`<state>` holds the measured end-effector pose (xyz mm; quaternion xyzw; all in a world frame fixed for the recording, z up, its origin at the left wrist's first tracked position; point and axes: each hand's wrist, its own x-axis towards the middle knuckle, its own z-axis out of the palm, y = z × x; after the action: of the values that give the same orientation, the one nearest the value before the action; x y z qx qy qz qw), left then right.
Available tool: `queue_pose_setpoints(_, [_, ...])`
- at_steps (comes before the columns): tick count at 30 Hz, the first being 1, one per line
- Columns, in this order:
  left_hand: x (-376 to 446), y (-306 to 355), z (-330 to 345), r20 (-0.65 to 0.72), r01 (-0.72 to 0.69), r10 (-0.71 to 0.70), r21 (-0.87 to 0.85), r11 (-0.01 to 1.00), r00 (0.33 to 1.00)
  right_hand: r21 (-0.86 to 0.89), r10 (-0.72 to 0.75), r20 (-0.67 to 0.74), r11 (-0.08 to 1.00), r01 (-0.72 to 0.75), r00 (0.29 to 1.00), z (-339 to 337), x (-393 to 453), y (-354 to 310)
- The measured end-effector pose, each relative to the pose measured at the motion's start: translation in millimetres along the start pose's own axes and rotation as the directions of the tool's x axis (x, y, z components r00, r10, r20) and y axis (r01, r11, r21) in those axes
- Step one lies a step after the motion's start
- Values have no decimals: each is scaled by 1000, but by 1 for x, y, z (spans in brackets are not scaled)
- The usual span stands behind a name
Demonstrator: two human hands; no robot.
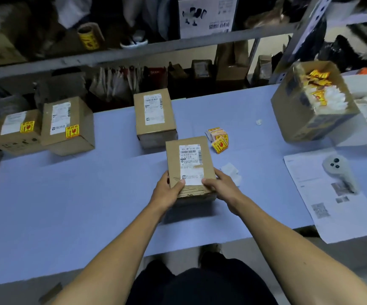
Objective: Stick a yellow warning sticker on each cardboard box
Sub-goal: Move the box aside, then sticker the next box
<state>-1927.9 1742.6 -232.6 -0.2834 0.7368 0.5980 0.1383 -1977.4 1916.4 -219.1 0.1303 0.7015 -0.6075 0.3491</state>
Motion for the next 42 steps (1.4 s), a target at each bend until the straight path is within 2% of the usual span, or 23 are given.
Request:
queue_pose_setpoints(8, [12,7,13,-85,69,-66,24,997,994,-85,-4,133,996,16,991,-29,30,-6])
queue_pose_setpoints(10, [17,13,10,-96,-1,14,137,991,995,-131,16,141,991,3,990,-35,35,-8])
queue_pose_setpoints(11, [20,16,7,-104,-60,89,256,965,991,-153,27,128,988,-8,991,-39,38,-10])
queue_pose_setpoints(13, [27,24,2,-57,-161,226,534,830,973,-234,17,49,972,-6,999,-49,50,-12])
queue_pose_setpoints(15, [37,36,0,93,-258,292,758,599,952,-395,-58,-60,918,30,997,-59,63,-15])
queue_pose_setpoints(17, [46,47,-1,223,-326,275,844,425,935,-570,-155,-122,820,59,980,-67,78,-19])
queue_pose_setpoints(19, [53,55,1,276,-356,252,859,369,927,-688,-221,-129,722,74,967,-74,91,-22])
queue_pose_setpoints(22, [64,57,4,299,-359,214,863,355,930,-787,-262,-122,613,68,957,-79,110,-26])
queue_pose_setpoints(28, [72,50,-2,294,-358,211,836,416,932,-849,-323,-153,526,43,934,-76,141,-28])
queue_pose_setpoints(36, [78,53,-3,287,-335,175,844,420,942,-852,-357,-259,522,-38,897,-74,164,-30])
queue_pose_setpoints(42, [75,50,-2,279,-330,179,835,441,943,-758,-330,-328,651,-38,885,-74,174,-33])
